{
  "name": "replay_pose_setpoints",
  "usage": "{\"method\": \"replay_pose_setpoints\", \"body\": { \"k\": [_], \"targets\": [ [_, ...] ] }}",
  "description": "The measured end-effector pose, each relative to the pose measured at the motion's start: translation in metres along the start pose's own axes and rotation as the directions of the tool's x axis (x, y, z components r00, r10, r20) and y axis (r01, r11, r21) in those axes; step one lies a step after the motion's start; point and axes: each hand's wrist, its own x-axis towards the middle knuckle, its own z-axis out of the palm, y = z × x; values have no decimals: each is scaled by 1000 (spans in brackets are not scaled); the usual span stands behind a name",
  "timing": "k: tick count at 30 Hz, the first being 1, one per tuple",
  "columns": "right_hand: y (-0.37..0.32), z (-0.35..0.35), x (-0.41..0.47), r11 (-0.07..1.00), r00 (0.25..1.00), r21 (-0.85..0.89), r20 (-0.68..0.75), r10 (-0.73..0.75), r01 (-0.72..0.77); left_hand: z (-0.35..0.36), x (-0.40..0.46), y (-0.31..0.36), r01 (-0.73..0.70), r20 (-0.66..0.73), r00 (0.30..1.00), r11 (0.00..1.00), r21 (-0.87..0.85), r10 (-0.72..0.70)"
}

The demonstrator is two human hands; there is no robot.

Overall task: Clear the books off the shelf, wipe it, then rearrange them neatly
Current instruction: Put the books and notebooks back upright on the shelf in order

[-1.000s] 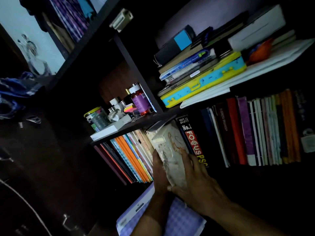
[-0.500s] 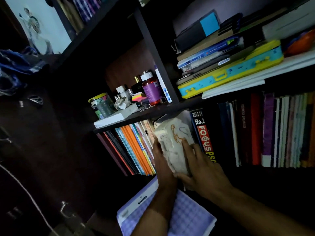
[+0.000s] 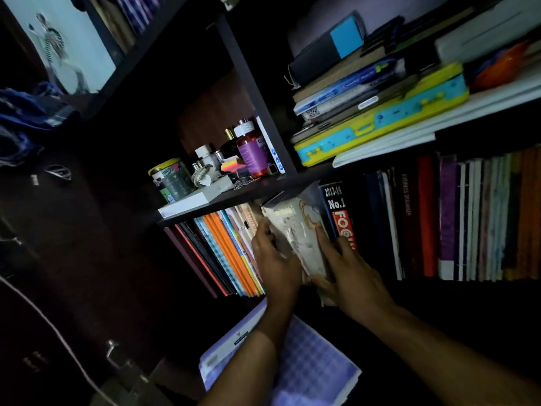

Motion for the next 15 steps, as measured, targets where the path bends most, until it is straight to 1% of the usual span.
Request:
{"method": "replay_pose_setpoints", "body": {
  "k": [3,6,8,12,15],
  "targets": [
    [0,-2,1,999,999,-39,-20,26,-27,-4,1,13,83,32,996,996,-23,-82],
    [0,-3,2,997,997,-56,-46,55,-58,-6,-4,31,125,50,991,992,-1,-125],
    [0,-4,2,997,996,-18,-58,72,-73,-5,-10,34,110,71,991,993,38,-113],
    [1,-4,4,998,994,41,-98,52,-48,0,-10,28,74,5,997,993,88,-75],
    [1,-2,3,997,985,77,-169,21,-8,0,-9,29,77,-22,997,994,77,-75]
  ]
}}
